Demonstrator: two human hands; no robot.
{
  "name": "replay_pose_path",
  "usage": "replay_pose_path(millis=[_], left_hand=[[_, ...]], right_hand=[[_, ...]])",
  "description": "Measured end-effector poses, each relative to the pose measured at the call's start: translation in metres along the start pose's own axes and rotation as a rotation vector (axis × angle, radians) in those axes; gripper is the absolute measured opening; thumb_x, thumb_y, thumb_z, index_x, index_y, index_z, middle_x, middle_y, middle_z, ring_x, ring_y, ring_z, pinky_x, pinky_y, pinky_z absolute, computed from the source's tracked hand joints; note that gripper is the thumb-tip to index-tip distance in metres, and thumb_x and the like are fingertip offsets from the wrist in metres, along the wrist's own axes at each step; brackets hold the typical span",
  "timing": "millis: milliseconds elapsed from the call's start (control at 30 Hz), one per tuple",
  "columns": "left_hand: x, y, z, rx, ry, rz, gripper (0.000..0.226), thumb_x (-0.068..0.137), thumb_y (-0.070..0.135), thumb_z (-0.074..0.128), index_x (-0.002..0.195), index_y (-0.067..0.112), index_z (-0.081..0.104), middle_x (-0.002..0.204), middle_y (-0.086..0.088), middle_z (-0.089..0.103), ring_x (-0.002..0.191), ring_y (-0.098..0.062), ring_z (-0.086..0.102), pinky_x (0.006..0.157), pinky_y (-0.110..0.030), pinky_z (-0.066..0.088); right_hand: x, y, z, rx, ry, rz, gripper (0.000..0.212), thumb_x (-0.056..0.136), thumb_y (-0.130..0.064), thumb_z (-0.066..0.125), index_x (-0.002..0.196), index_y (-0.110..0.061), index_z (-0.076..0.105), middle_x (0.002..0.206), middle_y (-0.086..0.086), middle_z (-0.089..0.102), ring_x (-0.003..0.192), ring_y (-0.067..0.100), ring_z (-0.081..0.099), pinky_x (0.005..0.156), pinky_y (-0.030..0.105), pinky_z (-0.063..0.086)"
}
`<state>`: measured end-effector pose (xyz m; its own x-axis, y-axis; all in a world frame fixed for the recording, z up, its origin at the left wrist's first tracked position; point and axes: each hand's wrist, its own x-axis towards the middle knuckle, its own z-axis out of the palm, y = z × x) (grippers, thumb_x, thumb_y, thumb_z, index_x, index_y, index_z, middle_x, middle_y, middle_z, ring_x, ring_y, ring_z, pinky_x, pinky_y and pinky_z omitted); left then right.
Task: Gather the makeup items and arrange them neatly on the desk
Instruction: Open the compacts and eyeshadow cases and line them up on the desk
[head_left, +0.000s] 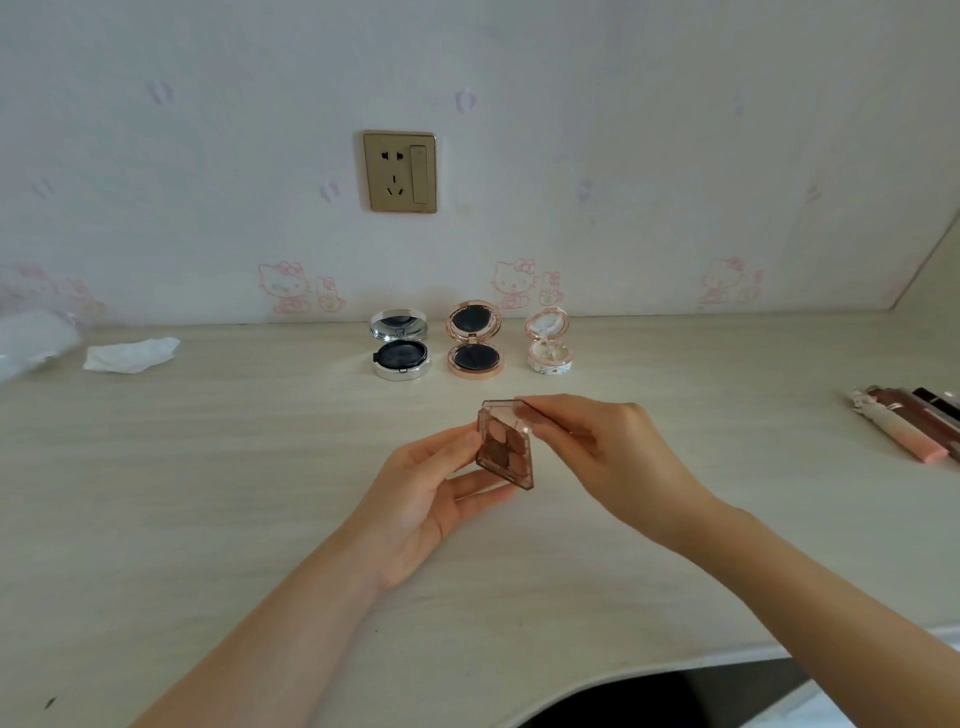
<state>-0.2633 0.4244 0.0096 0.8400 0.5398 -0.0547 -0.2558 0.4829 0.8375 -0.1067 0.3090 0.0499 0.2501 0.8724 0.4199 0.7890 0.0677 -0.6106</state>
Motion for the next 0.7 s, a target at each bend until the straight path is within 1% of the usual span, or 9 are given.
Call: replay_pose_path(millis=[33,67,133,200,300,367,467,533,700], left_hand=[[0.000,-0.002,0.001,0.041,0.023,0.011,0.034,0.087,0.018,0.059,0.115,0.000,0.066,0.117,-0.025,0.065,0.107,-0.038,0.064,0.088,-0.041,0.055],[0.000,-0.003,0.001,0.090,0.048,0.026,0.030,0.088,0.016,0.058,0.114,0.003,0.067,0.114,-0.023,0.067,0.105,-0.036,0.065,0.088,-0.040,0.055],[0.000,-0.006,0.003,0.178,0.118,0.063,0.025,0.092,0.009,0.056,0.114,0.006,0.067,0.109,-0.018,0.070,0.101,-0.032,0.067,0.086,-0.038,0.056],[0.000,-0.006,0.006,0.278,0.196,0.100,0.029,0.091,0.008,0.059,0.120,0.007,0.062,0.106,-0.012,0.072,0.099,-0.026,0.069,0.084,-0.033,0.057],[0.000,-0.007,0.005,0.652,0.304,0.200,0.045,0.082,0.015,0.073,0.124,0.016,0.059,0.105,0.003,0.073,0.094,-0.006,0.069,0.078,-0.015,0.053],[-0.001,-0.010,0.004,0.902,0.349,0.270,0.047,0.074,0.022,0.080,0.118,0.024,0.063,0.106,0.010,0.070,0.093,0.001,0.066,0.079,-0.012,0.051],[-0.003,-0.016,0.002,1.206,0.333,0.377,0.039,0.069,0.032,0.083,0.106,0.032,0.069,0.102,0.020,0.064,0.096,0.003,0.058,0.084,-0.009,0.043],[-0.003,-0.019,0.000,1.342,0.265,0.469,0.029,0.069,0.030,0.084,0.095,0.030,0.073,0.097,0.025,0.062,0.101,0.000,0.054,0.086,-0.008,0.037],[-0.001,-0.023,-0.001,1.483,0.197,0.569,0.011,0.075,0.026,0.079,0.085,0.023,0.077,0.100,0.021,0.068,0.103,0.004,0.044,0.085,-0.008,0.034]], right_hand=[[0.001,0.003,0.000,-0.029,0.000,0.012,0.024,0.096,-0.019,0.056,0.117,-0.024,0.067,0.092,-0.008,0.073,0.083,0.015,0.066,0.075,0.027,0.050],[0.002,0.005,0.001,-0.043,-0.001,0.021,0.024,0.096,-0.019,0.056,0.117,-0.023,0.067,0.092,-0.006,0.073,0.082,0.017,0.065,0.076,0.029,0.049],[0.004,0.009,0.001,-0.064,0.005,0.012,0.024,0.095,-0.016,0.057,0.116,-0.021,0.068,0.094,-0.006,0.073,0.083,0.014,0.065,0.075,0.021,0.048],[0.004,0.010,0.001,-0.106,0.000,-0.015,0.024,0.095,-0.014,0.057,0.115,-0.018,0.068,0.097,-0.006,0.074,0.084,0.010,0.066,0.075,0.017,0.047],[0.005,0.011,0.001,-0.184,-0.031,-0.067,0.023,0.096,-0.013,0.055,0.115,-0.015,0.068,0.103,-0.003,0.073,0.092,0.015,0.067,0.080,0.029,0.051],[0.005,0.012,0.002,-0.237,-0.061,-0.065,0.024,0.097,-0.013,0.052,0.116,-0.012,0.067,0.105,0.002,0.072,0.096,0.021,0.066,0.083,0.035,0.051],[0.004,0.015,0.004,-0.313,-0.109,-0.048,0.024,0.098,-0.014,0.048,0.114,-0.010,0.066,0.103,0.009,0.071,0.095,0.028,0.064,0.082,0.042,0.049],[0.003,0.016,0.004,-0.348,-0.134,-0.045,0.024,0.098,-0.015,0.048,0.113,-0.010,0.066,0.103,0.009,0.071,0.095,0.029,0.063,0.081,0.042,0.048],[0.003,0.017,0.005,-0.359,-0.126,-0.057,0.021,0.096,-0.018,0.052,0.104,-0.010,0.069,0.095,0.007,0.072,0.088,0.028,0.064,0.078,0.042,0.048]])
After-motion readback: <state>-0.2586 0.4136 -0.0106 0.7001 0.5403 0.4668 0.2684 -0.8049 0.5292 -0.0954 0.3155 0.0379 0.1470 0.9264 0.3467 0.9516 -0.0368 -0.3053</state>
